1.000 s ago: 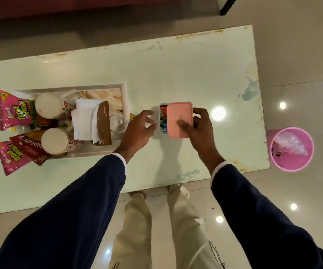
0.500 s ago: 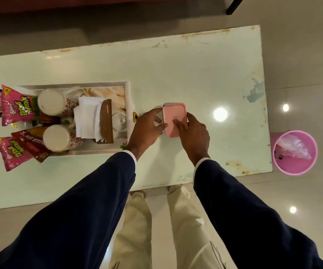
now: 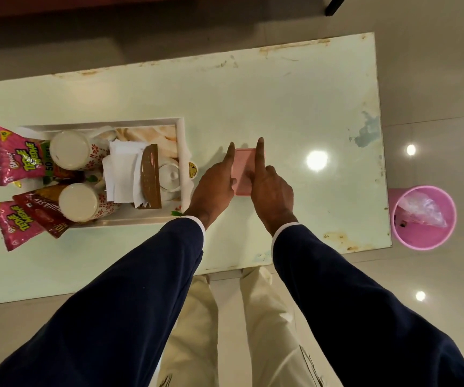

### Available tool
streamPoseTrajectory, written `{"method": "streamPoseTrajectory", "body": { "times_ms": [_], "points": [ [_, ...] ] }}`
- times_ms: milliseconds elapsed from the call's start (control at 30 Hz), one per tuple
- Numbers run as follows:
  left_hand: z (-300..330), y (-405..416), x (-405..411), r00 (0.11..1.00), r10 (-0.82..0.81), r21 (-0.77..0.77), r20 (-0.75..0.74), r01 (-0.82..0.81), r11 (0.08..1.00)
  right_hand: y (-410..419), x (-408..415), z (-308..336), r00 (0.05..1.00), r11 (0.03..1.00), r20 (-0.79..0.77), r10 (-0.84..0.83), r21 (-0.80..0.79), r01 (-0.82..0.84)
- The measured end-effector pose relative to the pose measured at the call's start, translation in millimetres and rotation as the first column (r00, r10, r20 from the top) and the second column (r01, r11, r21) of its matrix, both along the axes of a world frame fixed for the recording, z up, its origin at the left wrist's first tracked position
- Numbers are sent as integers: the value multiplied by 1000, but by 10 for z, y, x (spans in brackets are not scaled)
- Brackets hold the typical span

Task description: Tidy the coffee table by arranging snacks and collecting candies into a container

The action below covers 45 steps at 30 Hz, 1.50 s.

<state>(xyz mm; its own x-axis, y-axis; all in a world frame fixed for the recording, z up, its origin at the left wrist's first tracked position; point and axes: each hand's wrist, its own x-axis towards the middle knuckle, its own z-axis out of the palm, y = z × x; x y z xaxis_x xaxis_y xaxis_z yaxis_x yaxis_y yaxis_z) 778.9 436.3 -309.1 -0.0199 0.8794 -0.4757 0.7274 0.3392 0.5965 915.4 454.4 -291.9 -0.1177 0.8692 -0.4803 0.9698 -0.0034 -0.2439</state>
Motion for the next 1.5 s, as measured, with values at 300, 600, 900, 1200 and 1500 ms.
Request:
{"method": "streamPoseTrajectory", "body": {
  "times_ms": [300, 600, 900, 1200, 1500],
  "points": [
    [24, 80, -4, 999, 21, -161, 40, -14, 987, 184, 39, 12, 1000, 991, 2, 21, -130, -21],
    [-4, 133, -136, 987, 98, -205, 128, -71, 976, 366, 211, 0, 942, 941, -309, -129, -339, 17],
    [21, -324, -659, 933, 313, -100, 177, -299, 949, 360, -318, -10, 949, 967, -302, 88, -202, -154],
    [206, -710, -809, 924, 277, -99, 263, -260, 961, 225, -427, -4, 986, 990, -154, 69, -114, -87],
    [904, -1339, -1373, 872, -285, 179, -398, 379, 908, -481, -636, 537, 950, 937, 99, 296, 163, -309]
  ]
}}
